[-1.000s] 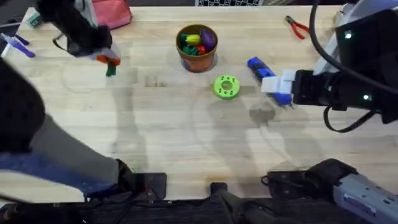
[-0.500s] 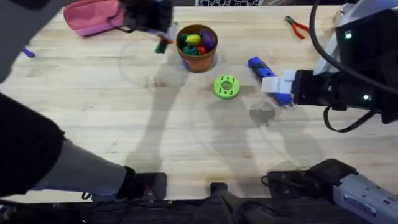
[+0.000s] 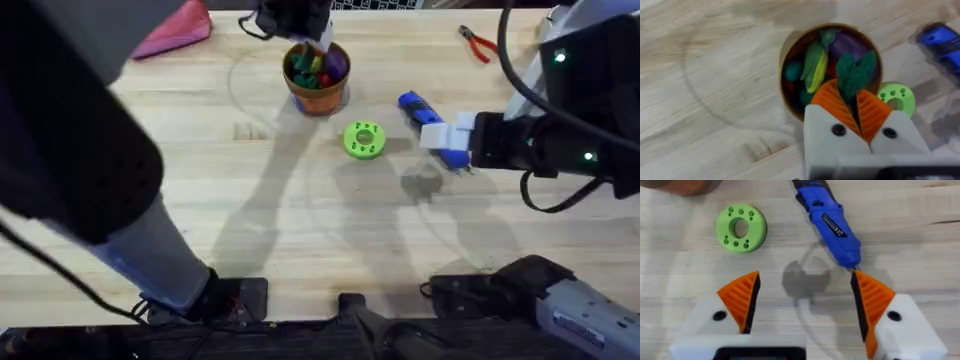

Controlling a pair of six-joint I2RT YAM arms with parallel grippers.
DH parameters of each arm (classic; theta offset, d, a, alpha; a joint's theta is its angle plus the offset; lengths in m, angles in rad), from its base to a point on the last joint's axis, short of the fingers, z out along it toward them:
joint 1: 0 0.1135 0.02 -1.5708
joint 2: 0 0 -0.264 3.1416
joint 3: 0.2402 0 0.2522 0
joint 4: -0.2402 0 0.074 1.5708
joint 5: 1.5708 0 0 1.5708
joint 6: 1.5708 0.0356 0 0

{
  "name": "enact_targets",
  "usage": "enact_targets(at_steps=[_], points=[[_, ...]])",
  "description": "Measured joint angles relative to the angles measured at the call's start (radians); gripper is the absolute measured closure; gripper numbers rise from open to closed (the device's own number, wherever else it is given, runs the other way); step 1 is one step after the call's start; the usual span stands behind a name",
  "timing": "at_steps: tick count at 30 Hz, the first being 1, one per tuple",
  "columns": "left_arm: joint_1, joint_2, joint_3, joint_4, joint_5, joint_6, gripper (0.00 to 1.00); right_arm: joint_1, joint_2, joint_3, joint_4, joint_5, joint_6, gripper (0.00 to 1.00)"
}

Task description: Pick up the gripper from the table and insert it into the empty holder that is missing its gripper. Then pick up a screw, insert it into the mounting hole, and use the screwdriver to tighten it. Finally, clean up the table by picking up the vegetable and placing it into the bucket.

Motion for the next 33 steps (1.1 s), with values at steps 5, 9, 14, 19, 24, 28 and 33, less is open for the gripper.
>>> enact_targets(at_steps=[5,9,14,19,24,28,33], points=[[-0.001,0.039,0.0,0.0,0.003,-0.005,0.701,0.0,0.0,0.0,0.0,0.0,0.0,0.01],[-0.001,0.033,0.0,-0.001,0.005,-0.008,0.067,0.0,0.0,0.0,0.0,0.001,0.0,0.01],[-0.001,0.017,0.0,-0.045,0.006,-0.008,0.016,0.0,0.0,0.0,-0.001,0.002,0.0,0.01],[-0.001,-0.077,0.0,-0.092,0.002,-0.003,0.014,0.0,0.0,0.0,-0.001,0.002,0.0,0.01],[-0.001,-0.222,-0.003,-0.179,-0.027,0.005,0.015,0.0,0.0,0.0,-0.001,0.002,0.0,0.01],[-0.001,-0.36,-0.083,-0.185,-0.045,0.013,0.014,0.0,0.0,0.0,-0.001,0.002,0.0,0.01],[-0.001,-0.544,-0.305,-0.147,-0.053,0.015,0.015,0.0,0.0,0.0,-0.001,0.002,0.0,0.01]])
